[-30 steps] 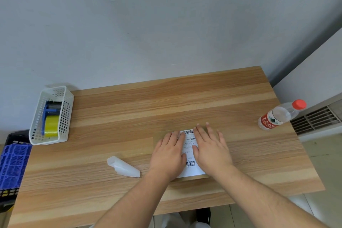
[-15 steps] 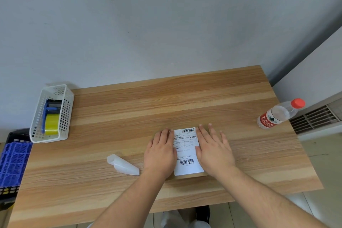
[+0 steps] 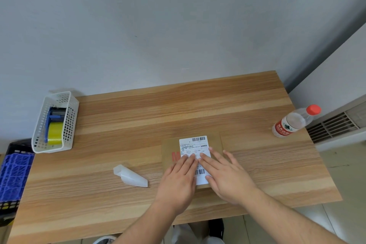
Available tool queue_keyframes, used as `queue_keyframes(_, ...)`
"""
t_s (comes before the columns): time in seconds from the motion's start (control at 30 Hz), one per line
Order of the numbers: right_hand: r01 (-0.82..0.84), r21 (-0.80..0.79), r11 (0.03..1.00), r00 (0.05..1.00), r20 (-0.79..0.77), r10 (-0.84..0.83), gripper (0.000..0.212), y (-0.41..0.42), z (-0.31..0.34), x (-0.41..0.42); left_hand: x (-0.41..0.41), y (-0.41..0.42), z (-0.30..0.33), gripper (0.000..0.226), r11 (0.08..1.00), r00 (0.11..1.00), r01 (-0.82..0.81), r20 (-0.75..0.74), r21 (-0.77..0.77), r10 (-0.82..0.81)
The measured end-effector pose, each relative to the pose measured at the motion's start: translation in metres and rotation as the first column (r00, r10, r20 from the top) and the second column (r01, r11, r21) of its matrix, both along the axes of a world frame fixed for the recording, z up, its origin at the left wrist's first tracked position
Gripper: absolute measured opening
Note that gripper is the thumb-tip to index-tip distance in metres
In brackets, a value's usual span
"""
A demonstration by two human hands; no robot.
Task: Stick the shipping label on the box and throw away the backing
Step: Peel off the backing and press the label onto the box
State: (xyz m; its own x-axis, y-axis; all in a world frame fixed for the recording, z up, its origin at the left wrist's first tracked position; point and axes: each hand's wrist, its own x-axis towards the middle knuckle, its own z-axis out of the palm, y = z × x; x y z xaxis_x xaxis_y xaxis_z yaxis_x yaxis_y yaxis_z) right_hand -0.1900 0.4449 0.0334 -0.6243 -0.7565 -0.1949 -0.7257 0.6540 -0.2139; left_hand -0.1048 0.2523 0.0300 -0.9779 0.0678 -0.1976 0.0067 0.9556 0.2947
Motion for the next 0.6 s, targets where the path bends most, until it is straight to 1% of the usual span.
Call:
queue_keyframes(0.17,-0.006,0.012,1.000,1.000,-0.027,0.006,0.053,0.000,0.000,0.000,0.003,-0.005,0.000,0.058,1.000,0.998,-0.005,0.060,0.013,0.004)
queue_keyframes(0.47,0.059,0.045,0.997,0.995,-0.083,-0.055,0.054,0.025,0.000,-0.001,0.022,-0.032,-0.004,0.056,0.993,0.997,-0.078,-0.011,-0.093,0.078)
queue_keyframes(0.53,0.064,0.047,0.997,0.994,-0.089,-0.059,0.054,0.023,0.002,0.001,0.022,-0.031,-0.003,0.057,0.993,0.997,-0.078,-0.014,-0.089,0.077)
queue_keyframes(0.6,0.055,0.033,0.998,0.995,-0.087,-0.052,0.053,0.018,0.004,0.005,0.021,-0.026,-0.003,0.058,0.995,0.997,-0.082,-0.008,-0.049,0.081)
